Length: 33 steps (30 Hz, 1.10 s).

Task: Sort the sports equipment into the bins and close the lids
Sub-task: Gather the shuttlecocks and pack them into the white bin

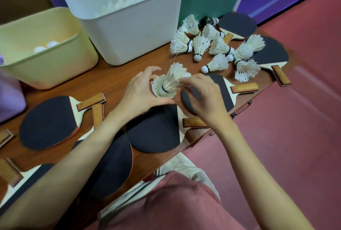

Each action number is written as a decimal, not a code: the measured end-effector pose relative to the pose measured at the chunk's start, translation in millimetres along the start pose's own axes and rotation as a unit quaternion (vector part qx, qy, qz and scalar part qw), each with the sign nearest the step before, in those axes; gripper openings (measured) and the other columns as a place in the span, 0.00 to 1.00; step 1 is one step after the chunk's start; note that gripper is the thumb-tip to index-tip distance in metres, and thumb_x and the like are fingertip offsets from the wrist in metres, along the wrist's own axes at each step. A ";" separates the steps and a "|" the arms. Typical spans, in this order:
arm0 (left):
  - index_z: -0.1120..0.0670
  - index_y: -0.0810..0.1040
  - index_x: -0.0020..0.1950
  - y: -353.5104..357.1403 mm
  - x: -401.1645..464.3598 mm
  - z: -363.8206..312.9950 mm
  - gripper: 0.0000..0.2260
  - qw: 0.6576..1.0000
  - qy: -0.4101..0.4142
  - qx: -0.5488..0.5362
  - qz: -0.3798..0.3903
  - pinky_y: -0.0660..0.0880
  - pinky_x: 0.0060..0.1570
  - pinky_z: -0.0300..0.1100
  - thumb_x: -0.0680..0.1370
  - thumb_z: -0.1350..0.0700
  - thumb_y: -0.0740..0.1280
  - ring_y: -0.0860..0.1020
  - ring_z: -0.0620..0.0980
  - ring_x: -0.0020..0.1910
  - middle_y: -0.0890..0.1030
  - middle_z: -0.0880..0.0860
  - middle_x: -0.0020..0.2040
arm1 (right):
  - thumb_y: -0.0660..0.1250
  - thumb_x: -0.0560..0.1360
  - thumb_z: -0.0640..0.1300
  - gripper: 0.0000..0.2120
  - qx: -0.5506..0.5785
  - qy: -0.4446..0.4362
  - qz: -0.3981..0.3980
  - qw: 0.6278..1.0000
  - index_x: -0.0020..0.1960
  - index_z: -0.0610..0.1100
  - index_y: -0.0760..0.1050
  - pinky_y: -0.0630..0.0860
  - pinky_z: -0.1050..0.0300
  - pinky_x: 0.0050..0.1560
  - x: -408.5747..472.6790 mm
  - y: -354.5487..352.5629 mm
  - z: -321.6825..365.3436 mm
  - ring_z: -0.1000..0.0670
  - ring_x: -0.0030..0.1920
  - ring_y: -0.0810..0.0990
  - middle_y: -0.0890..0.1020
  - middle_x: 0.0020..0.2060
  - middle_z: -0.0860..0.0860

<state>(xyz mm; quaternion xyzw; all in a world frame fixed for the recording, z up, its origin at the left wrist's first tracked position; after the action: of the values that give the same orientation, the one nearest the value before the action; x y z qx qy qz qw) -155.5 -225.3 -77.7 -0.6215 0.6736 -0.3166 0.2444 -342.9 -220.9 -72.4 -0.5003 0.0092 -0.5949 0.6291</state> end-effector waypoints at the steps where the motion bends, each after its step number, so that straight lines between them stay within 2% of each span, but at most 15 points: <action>1: 0.46 0.69 0.66 0.3 -0.9 1.0 0.43 1.000 0.001 -0.012 0.002 0.73 0.61 0.52 0.55 0.32 0.75 0.75 0.46 0.62 0.79 0.46 0.60 | 0.65 0.71 0.34 0.10 0.000 -0.015 0.028 1.000 0.50 0.41 0.80 0.72 0.57 0.46 1.7 3.2 -0.3 0.47 0.45 0.78 0.83 0.42 0.48; 4: 0.45 0.70 0.64 3.3 -3.5 4.8 0.41 1.000 -0.006 -0.023 -0.004 0.74 0.60 0.51 0.56 0.32 0.75 0.75 0.45 0.61 0.79 0.44 0.59 | 0.68 0.67 0.27 0.16 -0.011 -0.069 0.085 0.994 0.51 0.40 0.80 0.74 0.52 0.43 4.2 12.0 -1.8 0.45 0.44 0.80 0.83 0.41 0.48; 7: 0.47 0.72 0.64 5.2 -4.7 9.7 0.37 0.999 -0.017 -0.037 -0.021 0.74 0.59 0.45 0.59 0.37 0.78 0.75 0.43 0.60 0.79 0.42 0.58 | 0.71 0.67 0.28 0.18 -0.015 -0.086 0.123 0.989 0.54 0.42 0.80 0.76 0.50 0.45 6.3 17.2 -5.5 0.46 0.47 0.80 0.84 0.45 0.50; 9: 0.49 0.74 0.62 4.9 -4.4 12.2 0.33 0.996 -0.024 -0.074 -0.036 0.73 0.56 0.32 0.61 0.42 0.80 0.76 0.38 0.58 0.80 0.41 0.57 | 0.67 0.70 0.28 0.20 0.016 -0.078 0.138 0.987 0.58 0.42 0.79 0.75 0.49 0.50 6.9 16.5 -4.0 0.47 0.52 0.79 0.83 0.50 0.49; 11: 0.49 0.76 0.60 4.8 -3.4 13.7 0.30 0.993 -0.030 -0.097 -0.056 0.72 0.53 0.27 0.62 0.44 0.80 0.76 0.35 0.56 0.80 0.40 0.55 | 0.61 0.69 0.26 0.24 0.060 -0.050 0.128 0.989 0.63 0.39 0.76 0.73 0.52 0.59 8.6 10.3 -3.7 0.47 0.58 0.76 0.80 0.57 0.47; 14: 0.50 0.77 0.58 6.4 -1.5 16.1 0.28 0.989 -0.041 -0.119 -0.083 0.75 0.53 0.35 0.62 0.43 0.79 0.77 0.35 0.52 0.80 0.39 0.52 | 0.60 0.70 0.26 0.23 0.068 0.028 0.034 0.997 0.62 0.38 0.75 0.69 0.53 0.65 16.5 -1.1 -22.0 0.47 0.62 0.74 0.78 0.60 0.45; 16: 0.51 0.77 0.57 7.1 -0.6 16.0 0.26 0.987 -0.040 -0.130 -0.089 0.76 0.52 0.38 0.64 0.44 0.79 0.77 0.36 0.50 0.80 0.40 0.50 | 0.61 0.70 0.31 0.21 0.021 0.124 -0.018 0.992 0.63 0.39 0.75 0.67 0.53 0.66 24.4 -3.2 -48.3 0.45 0.63 0.73 0.76 0.60 0.43; 18: 0.50 0.77 0.58 7.4 0.8 14.3 0.25 0.985 -0.027 -0.144 -0.087 0.76 0.54 0.41 0.65 0.46 0.79 0.78 0.38 0.51 0.81 0.40 0.51 | 0.61 0.70 0.35 0.24 -0.048 0.238 -0.001 0.970 0.66 0.39 0.71 0.62 0.54 0.66 31.8 -2.2 -73.9 0.41 0.65 0.69 0.73 0.63 0.40; 20: 0.49 0.76 0.60 7.7 2.7 12.5 0.25 0.984 -0.016 -0.157 -0.087 0.76 0.56 0.43 0.66 0.47 0.78 0.78 0.38 0.52 0.81 0.40 0.53 | 0.62 0.71 0.36 0.26 -0.102 0.312 0.051 0.943 0.69 0.40 0.67 0.62 0.54 0.62 36.3 1.2 -93.4 0.38 0.64 0.67 0.70 0.62 0.38; 23: 0.49 0.77 0.60 9.0 6.0 13.7 0.27 0.979 -0.020 -0.174 -0.101 0.77 0.56 0.48 0.64 0.44 0.78 0.79 0.41 0.53 0.81 0.41 0.53 | 0.64 0.73 0.39 0.26 -0.148 0.342 0.083 0.924 0.70 0.40 0.63 0.63 0.52 0.59 41.8 7.8 -106.5 0.37 0.63 0.66 0.69 0.61 0.37; 27: 0.47 0.77 0.59 7.9 7.8 16.3 0.26 0.977 -0.036 -0.182 -0.108 0.78 0.55 0.47 0.63 0.44 0.79 0.80 0.41 0.52 0.82 0.42 0.52 | 0.66 0.71 0.39 0.29 -0.154 0.390 0.046 0.907 0.70 0.40 0.61 0.66 0.50 0.60 47.2 12.9 -120.8 0.36 0.63 0.66 0.68 0.61 0.35; 33: 0.48 0.77 0.59 4.1 8.7 18.0 0.28 0.980 -0.039 -0.161 -0.112 0.78 0.55 0.47 0.63 0.41 0.78 0.80 0.41 0.52 0.81 0.41 0.52 | 0.64 0.70 0.36 0.22 -0.152 0.411 0.036 0.898 0.63 0.39 0.64 0.69 0.52 0.54 50.9 10.7 -128.8 0.35 0.59 0.69 0.65 0.60 0.36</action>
<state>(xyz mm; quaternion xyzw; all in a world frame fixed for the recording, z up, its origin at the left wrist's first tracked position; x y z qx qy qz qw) -146.2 -236.1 -92.3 -0.7361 0.6318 -0.2052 0.1299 -398.3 -341.4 -113.9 -0.3004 0.3748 -0.7161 0.5065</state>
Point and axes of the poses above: each hand's wrist, its own x-axis towards the middle knuckle, its own y-axis out of the palm, z = x × y, the point moved 2 cm from there along x, towards the middle knuckle
